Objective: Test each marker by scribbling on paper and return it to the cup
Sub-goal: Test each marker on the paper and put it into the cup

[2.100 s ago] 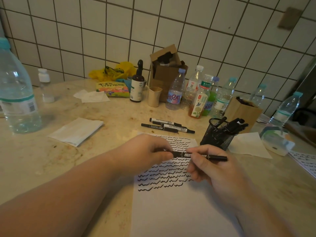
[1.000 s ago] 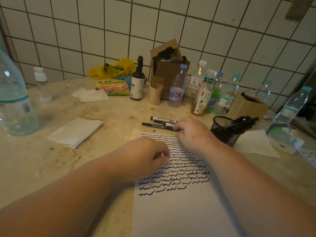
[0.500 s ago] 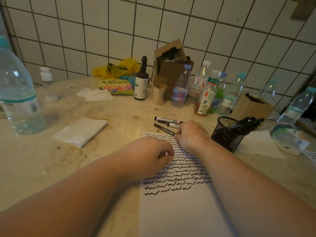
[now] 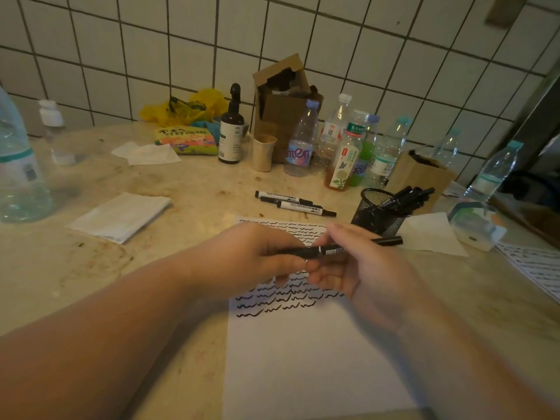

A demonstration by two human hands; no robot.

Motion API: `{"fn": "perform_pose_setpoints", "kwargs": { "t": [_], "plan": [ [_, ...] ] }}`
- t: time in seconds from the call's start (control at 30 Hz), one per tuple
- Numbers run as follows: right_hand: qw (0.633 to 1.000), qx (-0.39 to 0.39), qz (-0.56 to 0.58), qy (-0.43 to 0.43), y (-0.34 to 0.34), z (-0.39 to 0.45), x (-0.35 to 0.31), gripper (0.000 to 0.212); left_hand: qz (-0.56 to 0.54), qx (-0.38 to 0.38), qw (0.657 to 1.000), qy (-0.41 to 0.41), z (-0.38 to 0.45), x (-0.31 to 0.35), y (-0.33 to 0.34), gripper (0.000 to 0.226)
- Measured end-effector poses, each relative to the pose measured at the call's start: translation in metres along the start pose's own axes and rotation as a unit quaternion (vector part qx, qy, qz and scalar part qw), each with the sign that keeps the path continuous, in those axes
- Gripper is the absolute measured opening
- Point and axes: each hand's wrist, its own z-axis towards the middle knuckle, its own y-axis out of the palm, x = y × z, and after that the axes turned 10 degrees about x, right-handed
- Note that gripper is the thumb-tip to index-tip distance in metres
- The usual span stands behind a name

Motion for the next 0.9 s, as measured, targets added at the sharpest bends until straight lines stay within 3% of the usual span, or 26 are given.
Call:
{"fn": "perform_pose_setpoints", "kwargs": {
  "t": [0.13,0.27,0.33,0.43,0.53,0.7,0.9],
  "plan": [
    [0.999,-0.002,-0.031,-0.032,-0.007,-0.007,0.001,0.024,-0.044,-0.017,0.999,-0.001,0.0,0.0,-0.001,0.013],
    [0.994,-0.033,-0.058,-0.089,-0.012,-0.012,-0.001,0.02,-0.113,-0.142,0.983,-0.014,-0.003,0.0,-0.008,0.022],
    [0.991,-0.013,-0.061,-0.121,-0.025,-0.011,-0.005,0.022,-0.133,-0.166,0.976,-0.036,-0.006,-0.005,-0.016,0.029],
    [0.989,0.029,-0.081,-0.12,-0.045,-0.008,-0.005,0.023,-0.117,-0.098,0.986,-0.074,-0.003,-0.012,-0.025,0.036],
    [0.988,0.061,-0.111,-0.086,-0.046,-0.009,0.012,0.027,0.038,-0.02,0.997,-0.065,0.004,-0.008,-0.016,0.03],
    [0.986,0.111,-0.119,-0.026,-0.043,-0.008,0.027,0.031,0.166,-0.011,0.986,-0.028,0.005,-0.01,-0.008,0.03],
    [0.985,0.099,-0.134,-0.033,-0.042,-0.009,0.033,0.032,0.207,-0.024,0.978,-0.02,0.006,-0.014,-0.005,0.033]
  ]
}}
